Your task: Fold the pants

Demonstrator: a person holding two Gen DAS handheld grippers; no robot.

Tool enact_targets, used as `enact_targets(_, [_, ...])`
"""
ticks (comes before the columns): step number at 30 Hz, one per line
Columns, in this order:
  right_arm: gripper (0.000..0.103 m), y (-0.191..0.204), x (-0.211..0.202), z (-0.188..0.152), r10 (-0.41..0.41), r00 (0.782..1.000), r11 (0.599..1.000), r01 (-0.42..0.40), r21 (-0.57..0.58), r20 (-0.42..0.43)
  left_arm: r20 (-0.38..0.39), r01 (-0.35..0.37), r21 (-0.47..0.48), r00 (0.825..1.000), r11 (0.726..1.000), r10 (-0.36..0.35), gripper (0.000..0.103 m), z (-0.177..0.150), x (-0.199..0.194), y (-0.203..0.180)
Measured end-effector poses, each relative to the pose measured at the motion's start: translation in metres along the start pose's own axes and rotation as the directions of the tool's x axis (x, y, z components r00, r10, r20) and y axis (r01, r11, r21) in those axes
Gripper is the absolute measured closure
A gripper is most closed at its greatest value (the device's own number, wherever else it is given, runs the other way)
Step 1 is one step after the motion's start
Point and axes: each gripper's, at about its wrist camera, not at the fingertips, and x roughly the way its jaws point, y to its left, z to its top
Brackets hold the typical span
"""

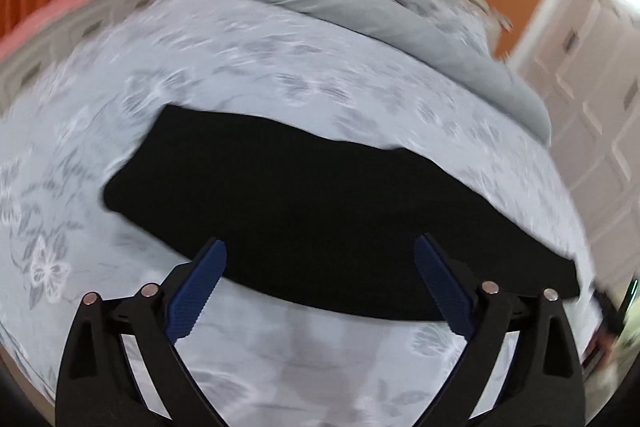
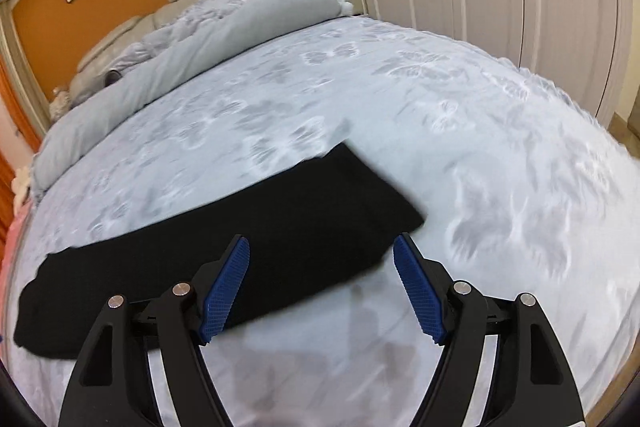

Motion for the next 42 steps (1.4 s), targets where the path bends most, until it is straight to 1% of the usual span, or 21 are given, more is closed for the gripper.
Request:
enact_targets(2, [0.030,-0.007,0.021,0.010,-0.004,1.000,1.000,0.004,-0.015,-0.019,-0.014,-0.056,0.086,0.998,0.995,0.057,0.007,-0.011,0.008,-0.043])
enact_targets(6, [0.031,-0.002,0.064,0.014,0.011,0.996,0.995,-0.020,-0.098,-0.092,-0.019,-0.070,0.153,0.997,0.986,0.074,0.007,-0.031,0.032,-0.094])
enact_targets(8, [0.053,0.001,0.084,0.010,-0.014,0.992,0.986,-0.006,-0.166,-0.122,-0.012,-0.075,0.152,0.997,0.986,0.078,0.007,-0.037,0.048,-0.110])
enact_targets(9, [0.091,0.004,0.082,0.010,0.010,0.993,0.982,-0.031,-0.184,-0.114,-0.003,-0.078,0.144,0.997,0.987,0.079,0.007,-0.039,0.055,-0.115])
enact_targets(10, [0.096,0.007,0.078,0.015,0.037,0.992,0.980,-0.059,-0.188,-0.119,0.008,-0.078,0.138,0.997,0.987,0.078,0.007,-0.039,0.060,-0.118])
enact_targets(13, [0.096,0.016,0.040,0.040,0.044,0.999,0.958,-0.046,-0.282,-0.011,0.032,-0.078,0.170,0.997,0.982,0.074,0.007,-0.045,0.070,-0.127])
enact_targets(15, [0.096,0.011,0.027,0.057,0.051,0.999,0.958,-0.044,-0.284,0.019,0.066,-0.100,0.210,0.994,0.973,0.088,0.007,-0.049,0.072,-0.129])
enact_targets(17, [0.096,0.000,0.044,0.059,-0.008,1.000,0.960,0.004,-0.280,-0.013,0.089,-0.130,0.246,0.990,0.961,0.111,0.007,-0.052,0.075,-0.130])
enact_targets(19, [0.095,-0.014,0.088,0.040,-0.104,0.987,0.955,0.065,-0.289,-0.121,0.083,-0.146,0.270,0.988,0.952,0.128,0.007,-0.052,0.080,-0.130])
enact_targets(20, [0.095,-0.017,0.098,0.030,-0.110,0.986,0.955,0.071,-0.288,-0.121,0.083,-0.158,0.271,0.987,0.950,0.141,0.007,-0.052,0.082,-0.129])
enact_targets(21, [0.095,-0.017,0.092,0.027,-0.103,0.993,0.961,0.083,-0.265,-0.064,0.085,-0.165,0.269,0.985,0.949,0.147,0.007,-0.051,0.083,-0.128])
enact_targets(24, [0.093,-0.020,0.075,0.032,-0.057,0.997,0.984,0.049,-0.168,-0.043,0.093,-0.190,0.229,0.981,0.955,0.172,0.007,-0.043,0.081,-0.115])
enact_targets(27, [0.090,-0.015,0.051,0.031,-0.018,0.999,0.987,0.023,-0.158,0.033,0.070,-0.187,0.160,0.982,0.969,0.178,0.007,-0.033,0.079,-0.096])
enact_targets(28, [0.082,-0.015,0.057,0.030,-0.046,0.999,0.985,0.048,-0.164,0.014,0.070,-0.209,0.134,0.977,0.969,0.201,0.007,-0.029,0.077,-0.088])
enact_targets(29, [0.080,-0.016,0.077,0.027,-0.098,0.992,0.981,0.083,-0.178,-0.078,0.072,-0.232,0.121,0.972,0.965,0.224,0.007,-0.026,0.076,-0.083])
enact_targets(30, [0.082,-0.020,0.086,0.023,-0.105,0.988,0.980,0.083,-0.183,-0.115,0.074,-0.252,0.112,0.967,0.961,0.244,0.007,-0.023,0.075,-0.078])
enact_targets(32, [0.079,-0.013,0.069,0.030,-0.142,0.986,0.980,0.128,-0.150,-0.088,0.078,-0.301,0.072,0.952,0.951,0.296,0.007,-0.015,0.070,-0.062])
enact_targets(34, [0.074,0.016,0.040,0.036,-0.106,0.994,0.986,0.102,-0.135,-0.023,0.085,-0.331,0.011,0.941,0.944,0.329,0.007,-0.009,0.063,-0.045])
enact_targets(37, [0.071,0.101,0.009,0.035,0.090,0.996,0.961,-0.091,-0.261,-0.016,0.052,-0.341,-0.100,0.936,0.935,0.347,0.006,-0.001,0.055,-0.015])
enact_targets(39, [0.058,0.172,0.005,0.025,0.229,0.968,0.907,-0.251,-0.338,-0.102,0.030,-0.353,-0.182,0.931,0.918,0.364,0.006,0.000,0.052,0.008])
enact_targets(42, [0.055,0.285,0.019,-0.002,0.354,0.903,0.800,-0.427,-0.421,-0.243,-0.012,-0.392,-0.234,0.916,0.890,0.401,0.006,-0.001,0.053,0.033])
